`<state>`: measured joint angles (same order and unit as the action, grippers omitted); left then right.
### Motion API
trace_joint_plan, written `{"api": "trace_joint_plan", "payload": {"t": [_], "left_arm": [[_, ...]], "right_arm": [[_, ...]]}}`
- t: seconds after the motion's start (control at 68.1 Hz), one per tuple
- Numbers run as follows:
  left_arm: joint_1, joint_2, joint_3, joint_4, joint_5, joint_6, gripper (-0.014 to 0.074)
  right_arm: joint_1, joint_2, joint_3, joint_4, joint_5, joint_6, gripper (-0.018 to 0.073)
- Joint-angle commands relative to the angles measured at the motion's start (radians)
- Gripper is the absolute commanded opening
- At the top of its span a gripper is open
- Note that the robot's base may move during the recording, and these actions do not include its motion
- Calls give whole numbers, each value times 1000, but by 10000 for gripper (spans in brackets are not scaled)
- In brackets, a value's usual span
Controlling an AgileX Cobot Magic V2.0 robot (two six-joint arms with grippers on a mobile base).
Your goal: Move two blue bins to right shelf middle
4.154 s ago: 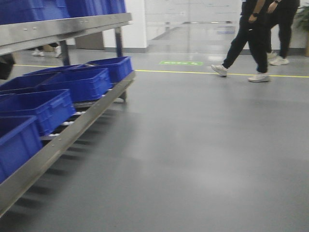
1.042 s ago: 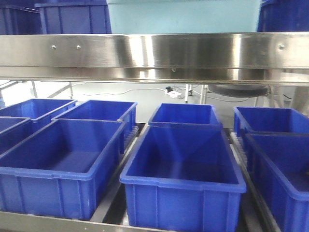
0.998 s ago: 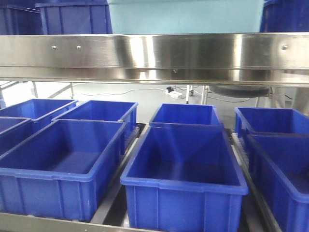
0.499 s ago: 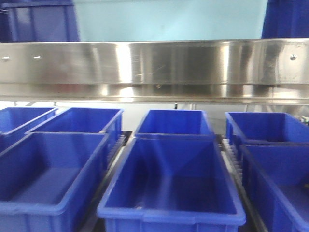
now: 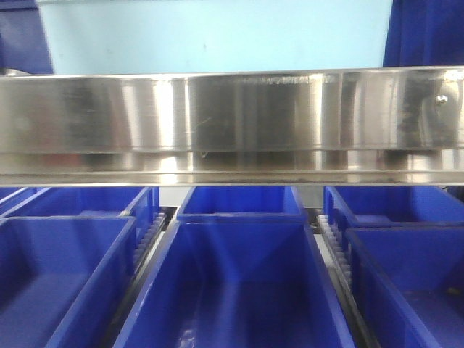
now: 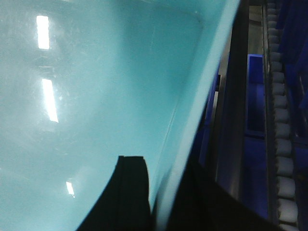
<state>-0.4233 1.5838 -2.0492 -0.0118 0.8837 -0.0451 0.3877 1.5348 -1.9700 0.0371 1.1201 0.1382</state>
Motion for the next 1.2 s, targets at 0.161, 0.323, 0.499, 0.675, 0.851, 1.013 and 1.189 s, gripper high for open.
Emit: {"api": "trace_joint_plan", "payload": {"t": [0.161, 0.323, 0.499, 0.675, 0.851, 1.013, 1.189], "left_arm": [[-13, -15, -12, -62, -72, -8, -111], [-13, -15, -12, -62, -72, -8, -111], [-13, -15, -12, -62, -72, -8, -111], [-13, -15, -12, -62, -72, -8, -111], [-13, -15, -12, -62, -72, -8, -111], [-13, -15, -12, -62, -72, -8, -111], [-13, -15, -12, -62, -72, -8, -111]], "right_arm": [[3, -3, -8, 18, -36, -32, -154], [3, -3, -8, 18, -36, -32, -154], [3, -3, -8, 18, -36, -32, -154], [3, -3, -8, 18, -36, -32, -154], [3, -3, -8, 18, -36, -32, -154], [3, -3, -8, 18, -36, -32, -154], [3, -3, -8, 18, -36, -32, -154]]}}
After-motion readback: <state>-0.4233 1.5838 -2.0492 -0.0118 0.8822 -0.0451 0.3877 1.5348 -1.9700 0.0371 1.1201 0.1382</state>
